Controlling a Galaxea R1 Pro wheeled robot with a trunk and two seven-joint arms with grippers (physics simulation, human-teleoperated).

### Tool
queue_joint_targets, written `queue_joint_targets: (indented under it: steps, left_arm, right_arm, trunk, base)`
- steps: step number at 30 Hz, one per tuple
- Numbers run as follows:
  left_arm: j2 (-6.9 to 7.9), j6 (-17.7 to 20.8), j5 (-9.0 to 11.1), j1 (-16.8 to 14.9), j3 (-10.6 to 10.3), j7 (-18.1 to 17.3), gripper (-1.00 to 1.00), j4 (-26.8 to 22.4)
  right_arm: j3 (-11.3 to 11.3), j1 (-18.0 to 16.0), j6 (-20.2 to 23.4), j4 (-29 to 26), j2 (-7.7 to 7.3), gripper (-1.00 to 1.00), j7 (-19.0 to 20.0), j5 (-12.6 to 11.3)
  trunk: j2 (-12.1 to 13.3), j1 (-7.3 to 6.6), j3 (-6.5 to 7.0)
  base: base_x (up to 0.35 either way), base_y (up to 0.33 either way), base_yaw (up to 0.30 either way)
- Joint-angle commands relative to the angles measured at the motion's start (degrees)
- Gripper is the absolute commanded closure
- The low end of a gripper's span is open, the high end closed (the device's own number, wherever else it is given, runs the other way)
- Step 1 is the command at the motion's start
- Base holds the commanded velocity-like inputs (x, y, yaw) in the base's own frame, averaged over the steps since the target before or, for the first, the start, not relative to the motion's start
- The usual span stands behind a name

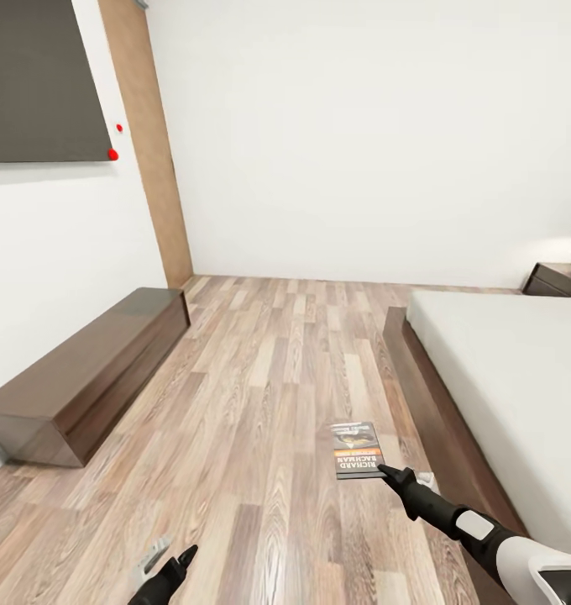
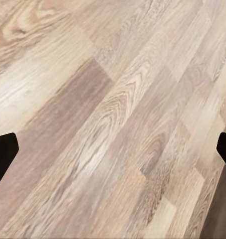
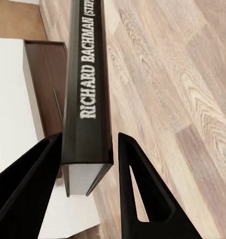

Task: In the bedroom, move the book from the bed onto either nightstand, and place the two sandals side by side next to the bed.

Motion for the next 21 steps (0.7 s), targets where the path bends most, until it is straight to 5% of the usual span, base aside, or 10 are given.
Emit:
queue_joint_targets:
  steps: [1, 21]
  left_arm:
    - [0.01, -0.25, 0.33, -0.03, -0.48, -0.16, -1.0, 0.05]
    - [0.01, -0.25, 0.33, -0.02, -0.48, -0.17, -1.0, 0.05]
  right_arm:
    - [0.12, -0.1, 0.44, 0.16, 0.0, 1.0, 0.29, -0.75]
    - [0.13, -0.1, 0.36, 0.16, 0.0, 1.0, 0.24, -0.79]
  trunk:
    - [-0.02, 0.01, -0.05]
    - [-0.02, 0.01, -0.05]
  base:
    - [0.158, 0.0, -0.128]
    - [0.158, 0.0, -0.025]
